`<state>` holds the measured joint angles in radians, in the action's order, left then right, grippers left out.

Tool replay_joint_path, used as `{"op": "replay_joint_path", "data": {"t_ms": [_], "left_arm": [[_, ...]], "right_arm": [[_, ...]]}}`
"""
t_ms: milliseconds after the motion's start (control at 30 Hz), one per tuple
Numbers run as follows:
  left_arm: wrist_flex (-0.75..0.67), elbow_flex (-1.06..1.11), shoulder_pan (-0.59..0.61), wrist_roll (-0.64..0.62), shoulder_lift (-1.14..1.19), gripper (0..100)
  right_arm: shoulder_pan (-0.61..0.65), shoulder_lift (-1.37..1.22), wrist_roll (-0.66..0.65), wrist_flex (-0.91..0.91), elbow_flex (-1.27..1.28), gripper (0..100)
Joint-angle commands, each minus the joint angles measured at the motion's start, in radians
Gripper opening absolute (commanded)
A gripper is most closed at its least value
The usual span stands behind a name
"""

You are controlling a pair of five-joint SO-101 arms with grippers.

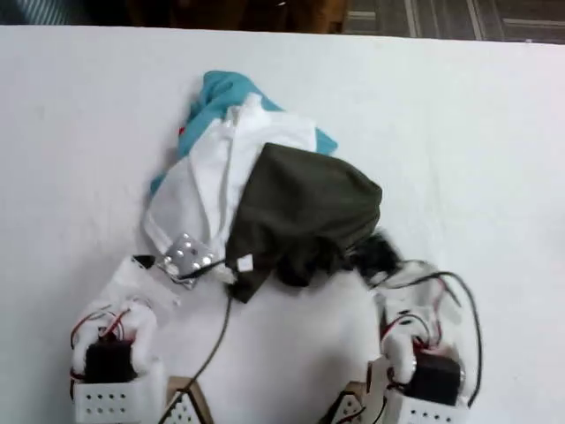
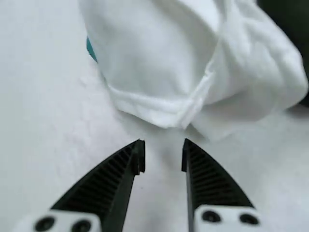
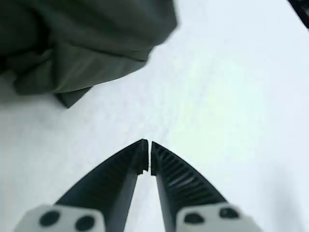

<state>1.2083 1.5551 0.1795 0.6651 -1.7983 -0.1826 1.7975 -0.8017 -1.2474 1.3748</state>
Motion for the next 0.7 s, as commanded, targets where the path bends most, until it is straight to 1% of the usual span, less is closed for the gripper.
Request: {"op": "replay_joint_path", "data": {"t_ms": [0, 67, 167, 300, 367, 467, 600, 667], "left_arm": [[0.052, -0.124, -0.012, -0.068, -0.020, 17], [0.091, -0.176, -0.008, -0.084, -0.015, 18], [0.103, -0.237, -0.006, -0.089, 0.057, 18], [0.094, -0.389, -0.006, -0.095, 0.290, 18], [0.095, -0.506, -0.006, -0.138, 0.431, 18], [0.120, -0.700, -0.011, -0.218, 0.638, 18], [0.207, -0.914, -0.014, -0.227, 0.847, 18], [0.235, -0.978, -0.014, -0.226, 0.933, 19]], "right_arm": [[-0.061, -0.010, 0.054, -0.039, -0.092, 2.4], [-0.104, -0.010, 0.054, -0.041, -0.101, 2.4], [-0.162, -0.010, 0.051, -0.035, -0.144, 2.4], [-0.185, -0.013, 0.051, -0.036, -0.304, 2.4], [-0.185, -0.045, 0.051, -0.038, -0.388, 2.4], [-0.197, -0.189, 0.064, -0.058, -0.519, 2.5], [-0.208, -0.503, 0.239, -0.162, -0.750, 2.5], [-0.179, -0.654, 0.296, -0.228, -0.881, 2.6]]}}
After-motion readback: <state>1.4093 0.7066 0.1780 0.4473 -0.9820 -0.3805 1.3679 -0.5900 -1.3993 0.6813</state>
